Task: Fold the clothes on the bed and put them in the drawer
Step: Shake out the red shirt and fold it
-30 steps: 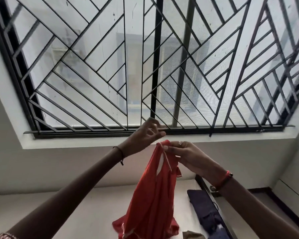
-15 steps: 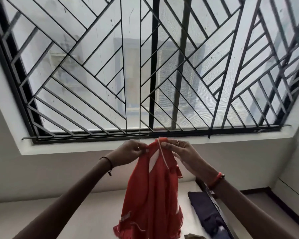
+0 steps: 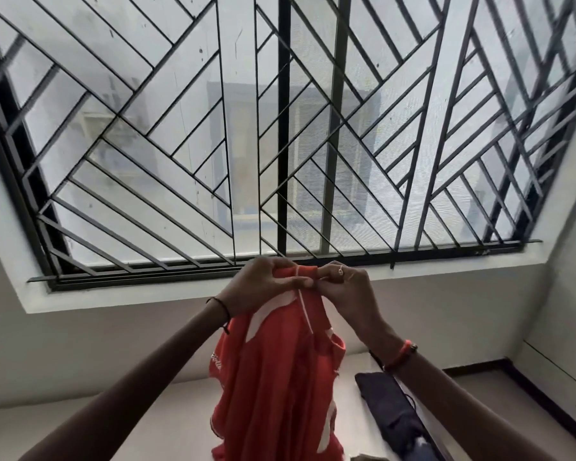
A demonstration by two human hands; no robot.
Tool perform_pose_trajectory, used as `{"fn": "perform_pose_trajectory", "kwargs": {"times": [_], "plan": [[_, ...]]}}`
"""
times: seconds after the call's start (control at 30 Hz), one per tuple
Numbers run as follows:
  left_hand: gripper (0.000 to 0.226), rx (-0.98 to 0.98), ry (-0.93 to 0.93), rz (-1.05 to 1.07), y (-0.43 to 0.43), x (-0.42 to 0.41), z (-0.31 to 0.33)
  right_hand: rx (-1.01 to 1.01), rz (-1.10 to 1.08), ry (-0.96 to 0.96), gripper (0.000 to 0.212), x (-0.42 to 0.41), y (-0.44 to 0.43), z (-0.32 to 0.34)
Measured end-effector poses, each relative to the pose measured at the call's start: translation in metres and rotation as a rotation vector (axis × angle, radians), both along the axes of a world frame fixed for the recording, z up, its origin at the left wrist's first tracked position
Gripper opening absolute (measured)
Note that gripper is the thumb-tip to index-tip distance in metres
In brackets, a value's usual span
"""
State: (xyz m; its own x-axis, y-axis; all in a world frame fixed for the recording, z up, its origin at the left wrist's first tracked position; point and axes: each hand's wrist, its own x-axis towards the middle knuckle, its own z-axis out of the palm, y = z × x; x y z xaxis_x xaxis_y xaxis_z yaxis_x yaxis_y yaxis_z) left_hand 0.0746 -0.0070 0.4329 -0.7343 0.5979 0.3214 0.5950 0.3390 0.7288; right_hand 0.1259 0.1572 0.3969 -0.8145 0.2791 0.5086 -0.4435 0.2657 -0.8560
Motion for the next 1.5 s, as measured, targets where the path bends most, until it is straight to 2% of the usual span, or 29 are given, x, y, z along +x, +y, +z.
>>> {"fn": "perform_pose_trajectory", "kwargs": {"times": [0.1,0.2,0.33,0.4,0.5,0.6,0.67,0.73,0.83,1.0,1.1,1.2,1.33,1.43,1.5], "plan": [[0.026,-0.069,0.103,0.019,0.000,-0.003,0.015,-0.081,0.131,-0.008,0.019,0.008,0.003,0.005],[0.011,-0.129,0.122,-0.050,-0.002,-0.003,0.031,-0.154,0.250,0.023,0.024,0.016,0.007,0.010],[0.020,-0.149,0.181,-0.090,-0.003,-0.001,0.043,-0.149,0.387,0.026,0.018,0.019,0.016,0.014],[0.023,-0.104,0.187,-0.088,-0.005,0.003,0.049,-0.099,0.506,-0.023,0.023,0.020,0.030,0.012],[0.018,-0.010,0.119,-0.071,-0.010,0.006,0.057,0.111,0.588,-0.152,0.031,0.024,0.053,-0.001],[0.022,0.033,0.080,-0.074,-0.015,0.006,0.066,0.212,0.635,-0.332,0.054,0.025,0.068,-0.026],[0.026,0.054,0.067,-0.076,-0.018,0.005,0.071,0.214,0.655,-0.426,0.052,0.025,0.070,-0.039],[0.028,0.056,0.052,-0.092,-0.020,0.004,0.074,0.160,0.670,-0.459,0.036,0.022,0.072,-0.046],[0.021,0.033,0.055,-0.074,-0.028,-0.002,0.078,0.165,0.587,-0.403,0.018,0.016,0.081,-0.043],[0.021,0.066,0.092,0.002,-0.048,-0.020,0.077,0.104,0.367,-0.225,0.040,0.016,0.097,-0.004],[0.016,0.102,0.086,-0.012,-0.056,-0.025,0.075,0.166,0.328,-0.203,0.059,0.022,0.099,0.033],[0.014,0.117,0.143,-0.025,-0.063,-0.026,0.079,0.322,0.286,-0.210,0.047,0.037,0.098,0.068],[0.012,0.132,0.051,-0.086,-0.067,-0.024,0.084,0.318,0.211,-0.232,0.030,0.046,0.089,0.095],[0.022,-0.035,0.016,0.028,-0.058,-0.041,0.066,0.506,-0.009,-0.266,0.022,0.022,0.081,0.084],[0.017,-0.122,-0.046,0.105,-0.048,-0.052,0.045,0.612,-0.197,-0.297,0.025,0.000,0.074,0.066]]}}
